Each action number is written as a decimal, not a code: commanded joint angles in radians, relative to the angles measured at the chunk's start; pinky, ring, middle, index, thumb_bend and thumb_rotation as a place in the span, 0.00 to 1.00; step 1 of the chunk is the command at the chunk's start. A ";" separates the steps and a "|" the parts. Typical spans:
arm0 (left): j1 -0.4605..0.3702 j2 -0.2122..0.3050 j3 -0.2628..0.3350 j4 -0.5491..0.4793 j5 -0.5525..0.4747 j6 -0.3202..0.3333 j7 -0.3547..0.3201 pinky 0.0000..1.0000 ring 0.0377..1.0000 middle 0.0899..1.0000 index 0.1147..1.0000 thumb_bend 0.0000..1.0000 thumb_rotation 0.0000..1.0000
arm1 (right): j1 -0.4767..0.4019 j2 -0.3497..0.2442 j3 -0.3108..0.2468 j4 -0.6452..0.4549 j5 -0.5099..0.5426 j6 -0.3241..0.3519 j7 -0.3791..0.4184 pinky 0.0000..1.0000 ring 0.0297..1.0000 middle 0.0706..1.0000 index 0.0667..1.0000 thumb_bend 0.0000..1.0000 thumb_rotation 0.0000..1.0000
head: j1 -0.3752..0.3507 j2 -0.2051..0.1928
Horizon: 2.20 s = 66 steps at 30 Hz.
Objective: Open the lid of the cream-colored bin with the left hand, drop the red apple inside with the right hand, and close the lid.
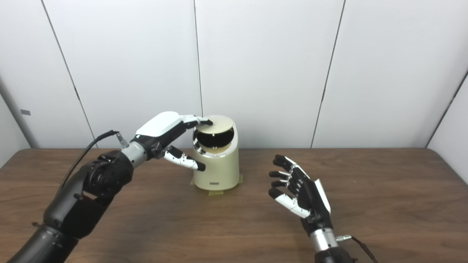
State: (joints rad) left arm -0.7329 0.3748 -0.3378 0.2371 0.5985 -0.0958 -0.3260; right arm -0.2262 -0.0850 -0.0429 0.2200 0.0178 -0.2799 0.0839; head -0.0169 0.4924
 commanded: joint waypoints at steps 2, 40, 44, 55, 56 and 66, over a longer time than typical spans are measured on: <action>-0.035 -0.004 0.004 -0.010 -0.012 -0.026 0.011 0.95 0.93 0.88 0.87 0.87 0.37 | -0.003 0.010 0.002 -0.011 0.003 -0.016 -0.014 0.60 0.70 0.81 0.79 0.81 0.53 | -0.001 0.000; -0.035 0.048 -0.096 -0.138 0.314 -0.092 -0.015 1.00 0.96 0.86 0.85 0.89 0.42 | 0.004 0.021 0.014 -0.045 -0.005 0.017 -0.023 0.62 0.72 0.81 0.80 0.80 0.50 | -0.009 0.031; -0.031 0.048 -0.101 -0.138 0.361 -0.074 -0.028 1.00 0.95 0.85 0.83 0.91 0.41 | 0.007 0.019 0.015 -0.051 -0.004 0.024 -0.021 0.62 0.72 0.81 0.80 0.79 0.51 | -0.010 0.034; -0.026 0.048 -0.120 -0.132 0.459 -0.026 -0.072 1.00 0.98 0.84 0.82 0.93 0.42 | 0.013 0.012 0.010 -0.060 0.004 0.031 -0.018 0.62 0.72 0.81 0.80 0.80 0.51 | -0.005 0.046; -0.025 0.048 -0.121 -0.133 0.461 -0.025 -0.076 1.00 0.98 0.83 0.81 0.93 0.42 | 0.013 0.011 0.010 -0.060 0.005 0.032 -0.017 0.61 0.72 0.81 0.79 0.79 0.50 | -0.004 0.045; 0.000 0.014 -0.083 -0.142 0.330 0.036 -0.177 1.00 1.00 0.81 0.79 0.90 0.46 | 0.013 0.016 0.010 -0.063 0.020 0.032 -0.014 0.61 0.72 0.81 0.79 0.78 0.47 | -0.008 0.049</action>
State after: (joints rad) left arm -0.7221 0.3800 -0.4313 0.0934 0.9492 -0.0898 -0.4512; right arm -0.2035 -0.0694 -0.0300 0.1827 0.0249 -0.2361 0.0708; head -0.0230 0.5400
